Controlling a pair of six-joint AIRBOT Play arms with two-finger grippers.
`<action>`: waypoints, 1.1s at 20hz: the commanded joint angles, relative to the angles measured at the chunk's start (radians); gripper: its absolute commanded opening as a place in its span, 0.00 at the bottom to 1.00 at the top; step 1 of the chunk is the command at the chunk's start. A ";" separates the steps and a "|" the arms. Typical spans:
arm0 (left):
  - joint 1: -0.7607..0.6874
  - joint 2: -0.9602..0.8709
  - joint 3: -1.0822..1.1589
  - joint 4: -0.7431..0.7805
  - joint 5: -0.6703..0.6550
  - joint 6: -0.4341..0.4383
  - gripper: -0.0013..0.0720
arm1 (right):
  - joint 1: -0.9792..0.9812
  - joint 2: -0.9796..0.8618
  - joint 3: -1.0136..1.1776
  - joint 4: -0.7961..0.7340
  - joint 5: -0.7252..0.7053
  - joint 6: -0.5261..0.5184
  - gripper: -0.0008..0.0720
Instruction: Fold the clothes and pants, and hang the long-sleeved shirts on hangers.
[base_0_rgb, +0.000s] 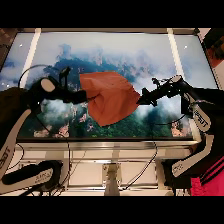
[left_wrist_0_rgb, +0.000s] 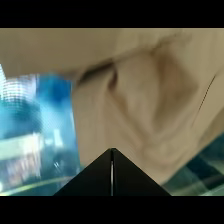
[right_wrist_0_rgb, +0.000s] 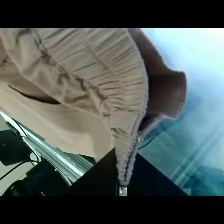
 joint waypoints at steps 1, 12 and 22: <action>0.001 0.139 -0.255 -0.123 0.058 0.001 0.03 | 0.001 0.000 0.000 0.011 0.005 -0.033 0.04; -0.014 0.070 -0.333 -0.281 0.365 0.011 0.77 | 0.002 0.000 0.000 0.014 0.068 -0.060 0.04; -0.063 -0.026 -0.331 -0.818 0.423 0.346 0.44 | 0.002 0.000 0.000 0.014 0.058 -0.060 0.04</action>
